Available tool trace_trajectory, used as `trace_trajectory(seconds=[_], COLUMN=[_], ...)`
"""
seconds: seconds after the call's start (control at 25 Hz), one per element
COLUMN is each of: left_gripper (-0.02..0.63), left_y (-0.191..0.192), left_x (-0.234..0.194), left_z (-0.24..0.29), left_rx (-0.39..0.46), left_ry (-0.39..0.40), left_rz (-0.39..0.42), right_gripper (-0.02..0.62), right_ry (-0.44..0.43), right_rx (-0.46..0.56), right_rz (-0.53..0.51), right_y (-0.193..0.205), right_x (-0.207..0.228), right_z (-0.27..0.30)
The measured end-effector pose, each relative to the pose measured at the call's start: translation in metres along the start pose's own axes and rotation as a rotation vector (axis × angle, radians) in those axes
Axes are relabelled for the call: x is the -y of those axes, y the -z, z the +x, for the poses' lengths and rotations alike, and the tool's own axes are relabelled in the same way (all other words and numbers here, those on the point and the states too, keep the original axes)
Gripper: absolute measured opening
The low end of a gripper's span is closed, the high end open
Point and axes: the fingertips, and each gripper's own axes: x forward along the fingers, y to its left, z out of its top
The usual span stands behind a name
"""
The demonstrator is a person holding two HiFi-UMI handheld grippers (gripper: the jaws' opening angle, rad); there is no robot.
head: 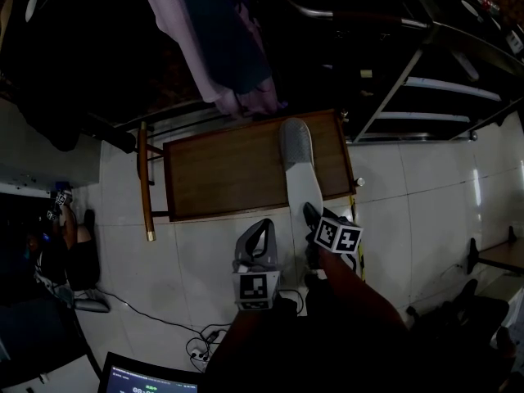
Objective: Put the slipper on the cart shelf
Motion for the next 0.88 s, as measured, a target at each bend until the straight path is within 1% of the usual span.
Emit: trace_trajectory(seconds=[0.2,0.32,0.52,0.64,0.76,0.88], left_gripper=[0.017,0.017,0.017,0.017,0.017,0.017], left_y=[-0.003,-0.004,-0.008,-0.012,-0.018,-0.028], left_x=[-0.001,0.0,0.0,0.001,0.004,0.004], left_z=[-0.002,-0.005,-0.004,-0.004,-0.003,-0.004], left_rx=[0.007,0.011,0.017,0.025,0.032,0.046], left_ry=[0.0,0.006,0.019,0.026,0.034,0.037], left_rz=[-0.006,-0.004,-0.013,-0.025,-0.062,-0.072], right_gripper=[0.06,0.057,0.057,0.055,0.055,0.055], right_ry=[-0.003,0.013,0.041,0.049,0.055,0.046], right_rx=[0.016,0.042,0.144,0.216,0.29,0.353], right_rz=[-0.06,-0.129,-0.296,-0.372,-0.447,-0.499], right_y=[-0.004,-0.007,-0.028,-0.044,-0.062,-0.077], right_x=[-0.007,-0.012,-0.029,-0.043,-0.056,-0.073], right_z=[-0.006,-0.017,-0.034,-0.044,-0.056,-0.073])
